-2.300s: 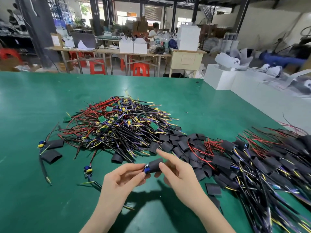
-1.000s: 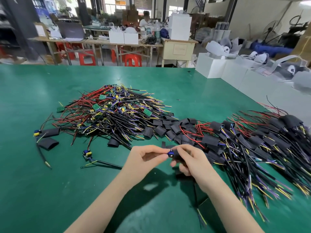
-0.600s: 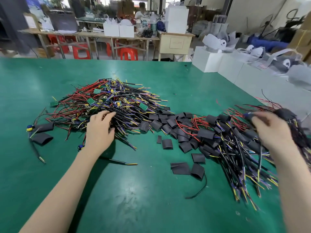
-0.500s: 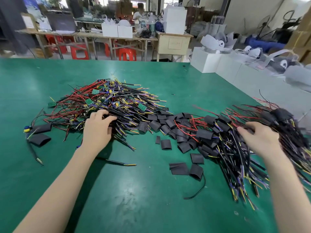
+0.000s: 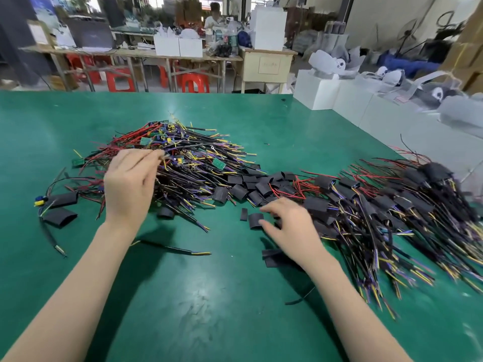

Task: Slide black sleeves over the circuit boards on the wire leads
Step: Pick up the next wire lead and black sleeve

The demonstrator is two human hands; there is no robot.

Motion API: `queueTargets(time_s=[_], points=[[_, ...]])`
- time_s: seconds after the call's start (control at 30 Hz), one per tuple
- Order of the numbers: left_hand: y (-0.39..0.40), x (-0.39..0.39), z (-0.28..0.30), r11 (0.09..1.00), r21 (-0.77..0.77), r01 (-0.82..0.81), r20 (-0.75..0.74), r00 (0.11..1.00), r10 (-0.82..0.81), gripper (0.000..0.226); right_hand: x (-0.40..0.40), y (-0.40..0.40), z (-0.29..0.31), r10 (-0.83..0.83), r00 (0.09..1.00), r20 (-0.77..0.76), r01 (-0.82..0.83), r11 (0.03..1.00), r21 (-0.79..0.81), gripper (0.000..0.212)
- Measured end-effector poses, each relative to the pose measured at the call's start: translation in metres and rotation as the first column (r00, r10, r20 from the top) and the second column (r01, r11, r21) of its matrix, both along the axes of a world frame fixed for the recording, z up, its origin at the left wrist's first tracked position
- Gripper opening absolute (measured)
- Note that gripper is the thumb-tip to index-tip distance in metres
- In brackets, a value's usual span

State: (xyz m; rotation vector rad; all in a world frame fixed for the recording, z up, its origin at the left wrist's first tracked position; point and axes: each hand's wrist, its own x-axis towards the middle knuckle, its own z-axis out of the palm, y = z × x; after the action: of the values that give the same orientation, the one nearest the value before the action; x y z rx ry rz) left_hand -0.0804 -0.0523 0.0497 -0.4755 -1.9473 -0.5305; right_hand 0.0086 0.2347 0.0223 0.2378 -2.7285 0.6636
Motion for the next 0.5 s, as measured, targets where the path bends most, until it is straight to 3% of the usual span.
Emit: queueTargets(time_s=[0.1, 0.17, 0.23, 0.3, 0.37, 0.43, 0.5], points=[[0.017, 0.015, 0.006, 0.996, -0.079, -0.037, -0.215, 0.976, 0.019, 0.021, -0.006, -0.009, -0.019, 0.047, 0.996, 0.081, -0.051, 0.998, 0.048, 0.037], [0.027, 0.027, 0.001, 0.989, -0.149, -0.020, -0.176, 0.984, -0.007, 0.024, -0.008, -0.010, -0.023, 0.046, 0.997, 0.068, -0.051, 0.997, 0.063, 0.035], [0.028, 0.032, -0.003, 0.953, -0.302, 0.035, 0.068, 0.998, -0.015, 0.030, -0.009, -0.010, -0.023, 0.036, 0.998, 0.052, -0.038, 0.998, 0.054, 0.029], [0.027, 0.030, -0.006, 0.841, -0.532, 0.095, 0.416, 0.895, 0.162, 0.039, -0.011, -0.010, -0.020, 0.004, 0.998, 0.059, -0.006, 0.999, 0.036, 0.025], [0.022, 0.030, -0.009, 0.843, -0.536, 0.051, 0.524, 0.803, 0.285, 0.040, -0.013, -0.011, -0.017, -0.023, 0.996, 0.084, 0.021, 1.000, 0.020, 0.025], [0.019, 0.035, -0.009, 0.948, -0.319, 0.003, 0.425, 0.894, 0.140, 0.040, -0.016, -0.011, -0.016, -0.029, 0.995, 0.096, 0.028, 1.000, 0.013, 0.028], [0.015, 0.041, -0.008, 0.994, -0.091, -0.066, 0.050, 0.996, 0.071, 0.036, -0.017, -0.012, -0.016, -0.061, 0.996, 0.059, 0.063, 0.998, -0.029, 0.034]])
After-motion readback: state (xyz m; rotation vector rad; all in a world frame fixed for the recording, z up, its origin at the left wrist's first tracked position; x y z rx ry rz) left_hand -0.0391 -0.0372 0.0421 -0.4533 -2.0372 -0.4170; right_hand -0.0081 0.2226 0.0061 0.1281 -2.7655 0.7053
